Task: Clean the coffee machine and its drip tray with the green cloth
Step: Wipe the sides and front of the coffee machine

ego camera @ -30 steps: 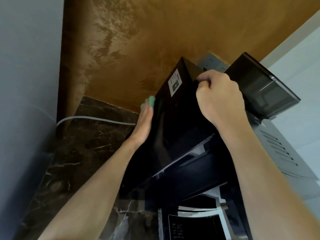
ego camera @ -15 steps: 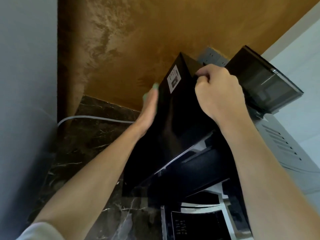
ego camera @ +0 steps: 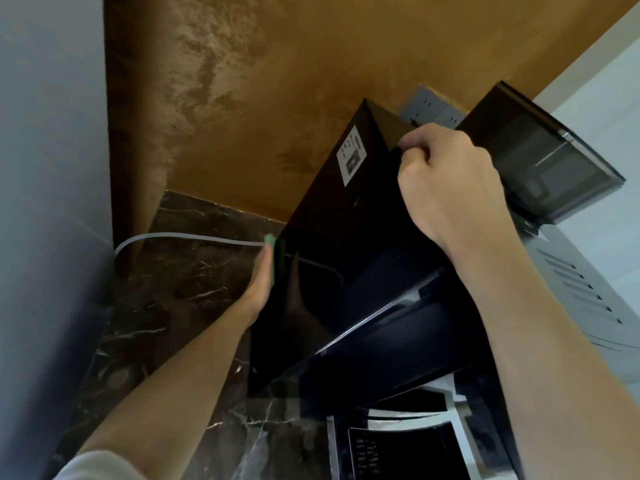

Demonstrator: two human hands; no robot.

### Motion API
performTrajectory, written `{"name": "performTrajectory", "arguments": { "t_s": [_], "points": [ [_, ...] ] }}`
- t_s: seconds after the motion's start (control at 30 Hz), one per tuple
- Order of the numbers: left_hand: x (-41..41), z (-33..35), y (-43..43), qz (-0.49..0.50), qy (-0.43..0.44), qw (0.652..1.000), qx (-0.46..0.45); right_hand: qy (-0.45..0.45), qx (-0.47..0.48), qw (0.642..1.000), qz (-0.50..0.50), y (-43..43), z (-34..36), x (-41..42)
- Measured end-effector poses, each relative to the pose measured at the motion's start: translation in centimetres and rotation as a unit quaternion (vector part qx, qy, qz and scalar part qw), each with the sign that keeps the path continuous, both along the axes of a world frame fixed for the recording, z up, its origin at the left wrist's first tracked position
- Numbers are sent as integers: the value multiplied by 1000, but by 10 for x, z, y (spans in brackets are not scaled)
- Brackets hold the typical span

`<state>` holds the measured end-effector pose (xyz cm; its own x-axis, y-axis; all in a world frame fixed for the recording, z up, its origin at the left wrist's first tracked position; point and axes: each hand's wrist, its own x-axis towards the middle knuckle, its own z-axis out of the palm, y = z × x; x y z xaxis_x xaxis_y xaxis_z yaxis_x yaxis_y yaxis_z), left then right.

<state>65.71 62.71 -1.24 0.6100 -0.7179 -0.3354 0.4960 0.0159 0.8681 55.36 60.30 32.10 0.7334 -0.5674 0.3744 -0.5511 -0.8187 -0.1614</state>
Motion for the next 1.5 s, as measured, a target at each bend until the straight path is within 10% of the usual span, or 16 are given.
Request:
{"name": "performTrajectory", "arguments": {
  "t_s": [0.2,0.5,0.87,1.27,1.5],
  "points": [
    [6,-31,-7,0,67,997,23,-11,-1,1000,-5,-2,0,0],
    [-13,217,-8,54,-300,928,-213,-23,-52,998,-31,9,3,-5],
    [-163,-41,91,31,34,999,24,-193,-189,962,33,14,6,-13],
    [-150,274,64,104,-233,950,-180,-444,-17,886,129,24,41,-69],
    [-166,190,67,177,-136,967,-125,-388,30,912,134,27,19,-125]
  ]
}}
